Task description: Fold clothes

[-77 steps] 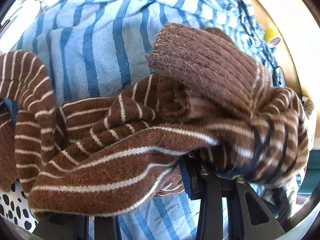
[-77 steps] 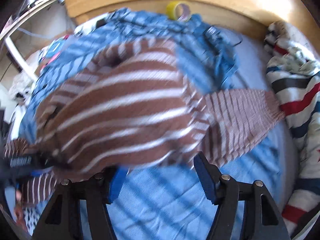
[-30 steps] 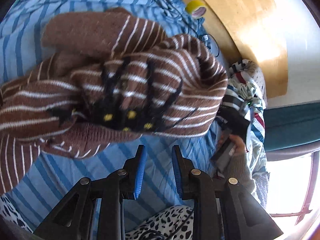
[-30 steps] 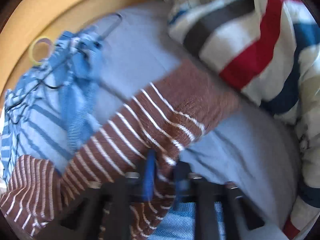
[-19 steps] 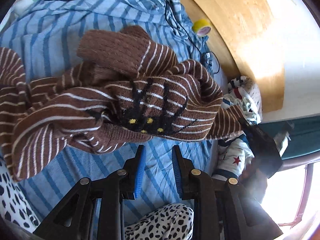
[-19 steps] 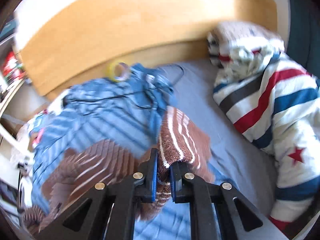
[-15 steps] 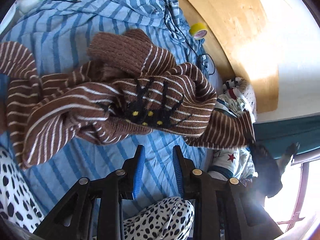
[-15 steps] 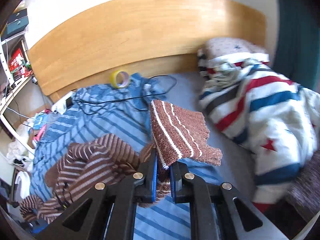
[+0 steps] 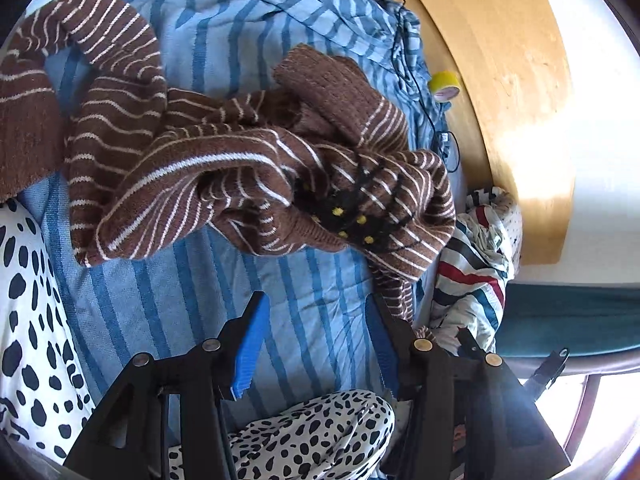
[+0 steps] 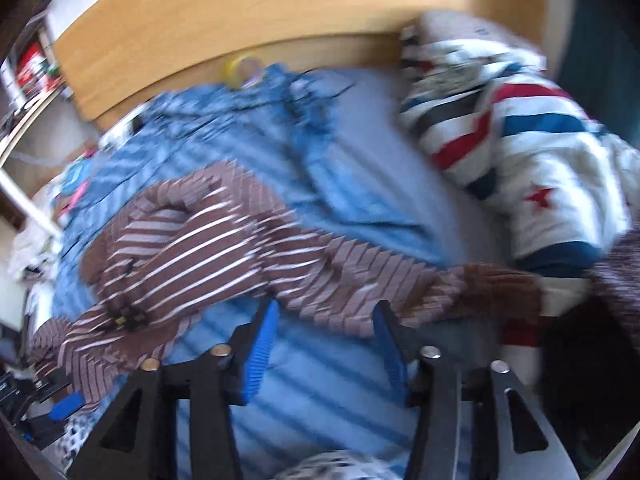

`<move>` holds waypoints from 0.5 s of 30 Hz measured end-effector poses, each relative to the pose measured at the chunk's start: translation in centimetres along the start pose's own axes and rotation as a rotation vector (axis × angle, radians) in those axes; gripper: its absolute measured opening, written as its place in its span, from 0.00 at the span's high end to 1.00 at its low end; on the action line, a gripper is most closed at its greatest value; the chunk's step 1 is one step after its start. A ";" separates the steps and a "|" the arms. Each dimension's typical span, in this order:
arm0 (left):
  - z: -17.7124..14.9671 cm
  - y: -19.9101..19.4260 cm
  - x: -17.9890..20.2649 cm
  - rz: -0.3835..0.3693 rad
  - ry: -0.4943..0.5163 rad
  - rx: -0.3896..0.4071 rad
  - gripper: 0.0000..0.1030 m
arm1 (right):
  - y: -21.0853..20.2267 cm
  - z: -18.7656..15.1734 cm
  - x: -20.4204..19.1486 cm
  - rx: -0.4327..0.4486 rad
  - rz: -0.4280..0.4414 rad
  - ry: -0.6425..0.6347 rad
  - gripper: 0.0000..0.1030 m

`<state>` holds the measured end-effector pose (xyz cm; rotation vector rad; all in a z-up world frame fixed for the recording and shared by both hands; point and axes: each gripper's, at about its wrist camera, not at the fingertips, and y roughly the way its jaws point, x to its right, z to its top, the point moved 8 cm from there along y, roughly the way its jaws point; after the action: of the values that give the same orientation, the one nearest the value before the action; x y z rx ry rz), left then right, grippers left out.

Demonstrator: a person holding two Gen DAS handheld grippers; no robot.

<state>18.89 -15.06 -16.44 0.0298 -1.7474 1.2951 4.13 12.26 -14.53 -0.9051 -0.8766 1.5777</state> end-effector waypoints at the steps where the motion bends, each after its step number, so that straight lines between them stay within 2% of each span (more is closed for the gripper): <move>1: 0.3 0.0 -0.3 0.006 -0.005 0.004 0.50 | 0.8 -0.2 -1.5 -0.019 0.035 -0.018 0.31; 2: 0.6 0.0 -0.6 0.013 -0.012 0.009 0.50 | 1.7 -0.4 -3.2 -0.036 0.071 -0.039 0.24; 3: 1.0 0.0 -1.0 0.020 -0.021 0.013 0.50 | 2.7 -0.6 -5.0 -0.055 0.102 -0.064 0.23; 8: 2.5 -0.2 -3.0 0.043 -0.072 0.039 0.50 | 7.1 -0.2 -11.0 -0.128 0.151 -0.136 0.22; 10: 3.0 -0.7 -3.5 0.051 -0.085 0.055 0.50 | 8.6 0.5 -12.0 -0.140 0.142 -0.128 0.27; 11: 3.2 -0.9 -3.6 0.051 -0.087 0.064 0.50 | 9.0 1.1 -12.1 -0.121 0.124 -0.126 0.51; 12: 3.4 -1.3 -3.7 0.051 -0.090 0.075 0.50 | 9.2 1.8 -11.8 -0.094 0.094 -0.124 0.83; 13: 3.5 -1.7 -3.7 0.048 -0.093 0.086 0.50 | 9.2 2.4 -11.2 -0.073 0.058 -0.114 0.90; 14: 3.5 -2.0 -3.7 0.045 -0.095 0.094 0.50 | 8.7 3.1 -10.0 -0.038 0.012 -0.093 0.92; 15: 3.5 -2.4 -3.6 0.038 -0.094 0.103 0.50 | 7.8 3.8 -8.7 -0.005 0.004 -0.065 0.94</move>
<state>19.88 -20.53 -17.12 0.1193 -1.7662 1.4313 -1.34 2.08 -18.87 -0.8639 -0.9257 1.6165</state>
